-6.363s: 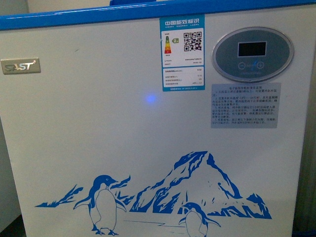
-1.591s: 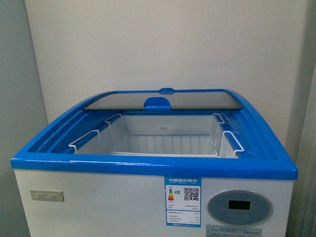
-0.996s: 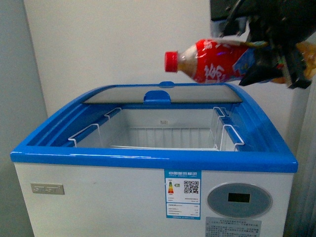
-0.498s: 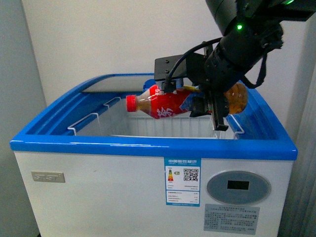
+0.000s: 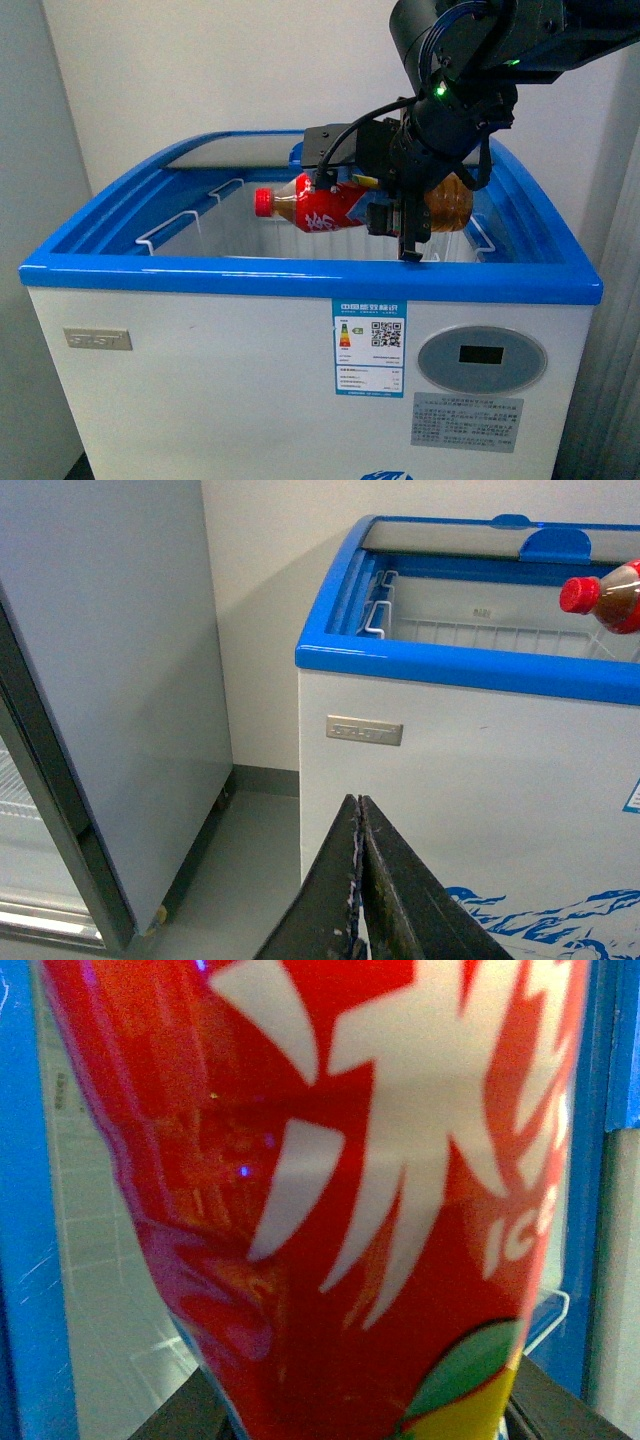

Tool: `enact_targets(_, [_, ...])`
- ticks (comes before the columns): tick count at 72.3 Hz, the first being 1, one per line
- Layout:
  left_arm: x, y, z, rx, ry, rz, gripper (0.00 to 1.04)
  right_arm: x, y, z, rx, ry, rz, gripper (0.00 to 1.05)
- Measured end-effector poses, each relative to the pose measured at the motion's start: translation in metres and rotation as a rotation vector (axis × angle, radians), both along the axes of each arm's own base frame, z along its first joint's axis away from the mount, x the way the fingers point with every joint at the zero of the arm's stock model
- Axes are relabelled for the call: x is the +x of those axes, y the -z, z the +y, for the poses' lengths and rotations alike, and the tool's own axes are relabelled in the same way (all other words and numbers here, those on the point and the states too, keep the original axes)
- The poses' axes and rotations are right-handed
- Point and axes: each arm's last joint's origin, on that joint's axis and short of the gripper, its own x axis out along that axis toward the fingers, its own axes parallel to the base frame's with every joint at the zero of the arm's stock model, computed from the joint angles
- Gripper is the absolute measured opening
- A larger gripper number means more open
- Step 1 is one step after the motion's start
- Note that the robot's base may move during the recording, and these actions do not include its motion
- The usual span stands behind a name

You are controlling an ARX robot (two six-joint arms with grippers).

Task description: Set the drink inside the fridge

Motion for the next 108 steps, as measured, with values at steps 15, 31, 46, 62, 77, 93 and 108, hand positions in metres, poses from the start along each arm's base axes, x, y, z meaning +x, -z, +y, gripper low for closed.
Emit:
enact_targets(15, [-0.004,0.0,0.0,0.0,0.0,0.0,0.03,-0.001,-0.014,-0.001,0.08,0.015,-0.04,0.93])
enact_targets(31, [-0.015,0.003,0.0,0.001,0.0,0.007,0.03,-0.046,-0.072,-0.022,0.326,0.065,-0.12,0.97])
enact_targets(46, [-0.016,0.003,0.0,0.001,0.0,0.005,0.03,-0.145,-0.131,-0.077,0.668,0.361,-0.082,0.97])
enact_targets(62, [-0.016,0.003,0.0,0.001,0.0,0.005,0.03,-0.283,-0.14,-0.153,1.052,0.783,0.036,0.97])
enact_targets(77, [-0.016,0.003,0.0,0.001,0.0,0.005,0.03,-0.369,-0.129,-0.179,1.201,0.914,0.112,0.97])
enact_targets(93, [-0.016,0.003,0.0,0.001,0.0,0.005,0.03,-0.385,-0.113,-0.172,1.241,0.753,-0.199,0.83])
enact_targets(108, [-0.016,0.003,0.0,0.001,0.0,0.005,0.03,-0.383,-0.043,-0.163,1.264,0.603,-0.399,0.45])
